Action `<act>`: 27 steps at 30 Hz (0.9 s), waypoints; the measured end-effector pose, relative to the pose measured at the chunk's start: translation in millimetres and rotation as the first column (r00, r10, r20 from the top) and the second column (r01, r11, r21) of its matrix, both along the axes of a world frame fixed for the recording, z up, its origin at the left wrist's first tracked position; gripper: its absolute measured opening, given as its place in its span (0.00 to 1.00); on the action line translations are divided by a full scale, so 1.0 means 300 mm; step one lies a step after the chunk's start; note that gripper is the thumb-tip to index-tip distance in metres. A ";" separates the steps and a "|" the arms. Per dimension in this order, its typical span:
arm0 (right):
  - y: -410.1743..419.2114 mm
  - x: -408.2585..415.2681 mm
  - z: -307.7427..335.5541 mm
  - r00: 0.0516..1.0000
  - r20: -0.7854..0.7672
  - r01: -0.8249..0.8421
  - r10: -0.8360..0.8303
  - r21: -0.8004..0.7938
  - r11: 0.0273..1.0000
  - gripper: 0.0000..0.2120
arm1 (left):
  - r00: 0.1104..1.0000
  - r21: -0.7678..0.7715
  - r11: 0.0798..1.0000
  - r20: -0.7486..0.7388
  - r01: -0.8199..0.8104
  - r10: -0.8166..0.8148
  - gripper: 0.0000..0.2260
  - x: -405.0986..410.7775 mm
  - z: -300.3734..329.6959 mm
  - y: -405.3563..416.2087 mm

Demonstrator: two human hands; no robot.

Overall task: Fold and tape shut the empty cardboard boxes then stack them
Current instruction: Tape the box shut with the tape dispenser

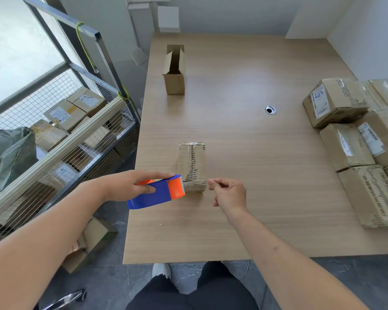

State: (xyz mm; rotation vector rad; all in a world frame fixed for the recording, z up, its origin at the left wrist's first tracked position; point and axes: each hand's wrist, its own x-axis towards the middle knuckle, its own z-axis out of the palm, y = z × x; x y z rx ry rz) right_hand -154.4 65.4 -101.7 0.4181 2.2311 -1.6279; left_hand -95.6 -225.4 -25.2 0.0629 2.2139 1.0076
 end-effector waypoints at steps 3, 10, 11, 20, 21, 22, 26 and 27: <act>-0.004 0.001 -0.023 1.000 0.014 0.014 -0.014 0.023 1.000 0.05 | 0.999 -0.022 0.999 0.028 0.042 -0.041 0.27 -0.023 -0.013 0.007; 0.044 -0.039 -0.046 0.998 0.040 0.056 -0.057 0.020 0.998 0.07 | 0.998 -0.032 0.999 0.055 -0.017 0.019 0.27 -0.028 -0.048 -0.070; 0.042 -0.044 -0.049 0.997 0.048 0.055 -0.055 -0.003 0.998 0.06 | 0.998 -0.038 0.999 0.057 -0.020 0.023 0.27 -0.029 -0.051 -0.077; 0.009 -0.046 -0.096 0.996 0.085 -0.012 0.012 -0.002 1.000 0.05 | 0.993 -0.054 0.999 0.118 -0.004 0.010 0.27 -0.052 -0.084 -0.120; 0.007 -0.047 -0.102 0.996 0.084 -0.010 0.010 0.005 1.000 0.05 | 0.992 -0.053 0.999 0.124 0.001 0.006 0.27 -0.058 -0.089 -0.119; 0.007 -0.049 -0.108 0.996 0.085 -0.006 0.005 0.010 1.000 0.05 | 0.992 -0.062 0.998 0.126 0.016 -0.008 0.27 -0.065 -0.095 -0.118; 0.008 -0.064 -0.139 0.995 0.090 -0.038 0.038 0.006 0.999 0.04 | 0.993 -0.135 0.989 0.106 0.064 -0.050 0.26 -0.090 -0.124 -0.111; 0.009 -0.071 -0.148 0.994 0.090 -0.059 0.058 0.002 0.998 0.05 | 0.994 -0.156 0.986 0.094 0.065 -0.051 0.26 -0.098 -0.131 -0.106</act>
